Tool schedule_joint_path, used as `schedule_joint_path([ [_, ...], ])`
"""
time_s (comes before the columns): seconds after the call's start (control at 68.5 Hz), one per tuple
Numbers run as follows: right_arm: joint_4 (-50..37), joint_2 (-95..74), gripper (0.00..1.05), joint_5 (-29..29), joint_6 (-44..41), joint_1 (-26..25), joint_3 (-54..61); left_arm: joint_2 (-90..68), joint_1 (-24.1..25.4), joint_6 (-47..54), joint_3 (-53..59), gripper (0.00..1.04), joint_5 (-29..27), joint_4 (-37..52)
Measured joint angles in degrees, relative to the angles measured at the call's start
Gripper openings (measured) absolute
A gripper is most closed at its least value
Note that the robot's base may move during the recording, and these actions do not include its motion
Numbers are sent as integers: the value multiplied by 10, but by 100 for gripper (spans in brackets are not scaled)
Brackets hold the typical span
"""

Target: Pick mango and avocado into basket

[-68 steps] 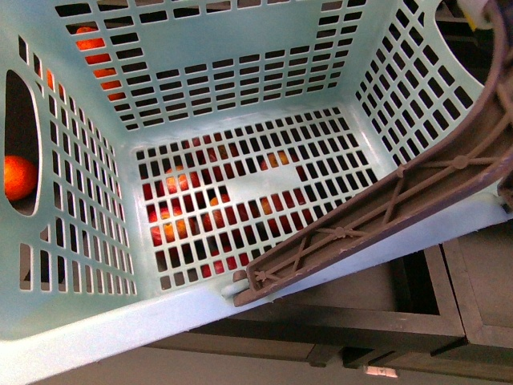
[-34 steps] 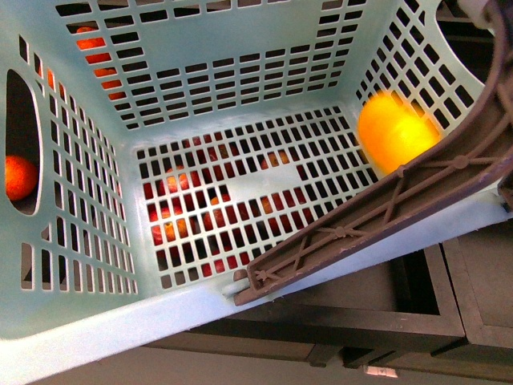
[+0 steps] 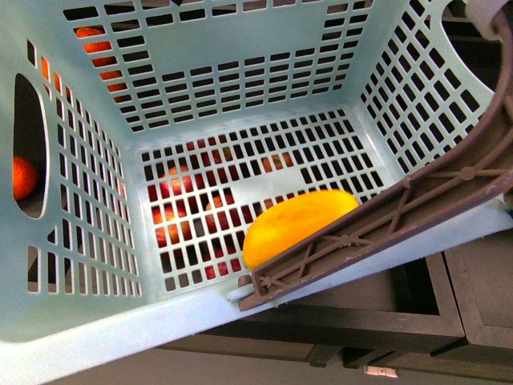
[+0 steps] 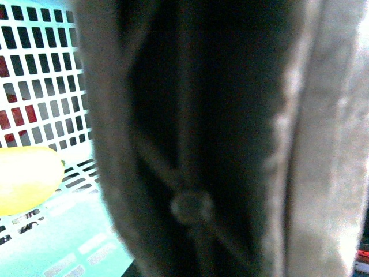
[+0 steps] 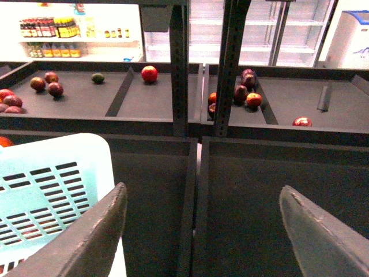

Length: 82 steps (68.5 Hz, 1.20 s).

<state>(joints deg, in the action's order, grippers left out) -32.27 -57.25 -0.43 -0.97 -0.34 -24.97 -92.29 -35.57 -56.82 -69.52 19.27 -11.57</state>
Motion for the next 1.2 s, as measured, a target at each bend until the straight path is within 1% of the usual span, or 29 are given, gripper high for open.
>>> schedule_joint_path([
  [0.058,-10,17,60,1,2,1,30,0,0,-1,0,13,0,0],
  [0.088,-12,23,56,2,2,1,39,0,0,-3,0,13,1,0],
  [0.102,-14,29,53,2,2,1,47,0,0,-4,0,13,0,0],
  [0.131,-16,34,49,2,2,1,55,0,0,-3,0,13,-1,0],
  [0.234,-22,73,25,2,2,1,103,0,1,0,0,13,-5,0],
  [0.248,-22,82,19,2,2,1,111,0,1,0,0,13,-5,0],
  [0.292,-22,99,9,2,2,1,128,0,1,0,0,13,-3,0],
  [0.321,-22,104,5,2,2,1,133,0,1,0,0,13,-2,0],
  [0.336,-22,110,2,2,1,1,137,0,1,0,0,13,-2,0],
  [0.584,6,189,2,3,3,1,189,0,1,0,0,13,-2,0],
  [1.022,76,298,2,3,3,1,226,0,1,0,0,13,-2,0],
  [1.197,80,307,31,3,3,1,228,0,1,0,0,13,-2,0],
])
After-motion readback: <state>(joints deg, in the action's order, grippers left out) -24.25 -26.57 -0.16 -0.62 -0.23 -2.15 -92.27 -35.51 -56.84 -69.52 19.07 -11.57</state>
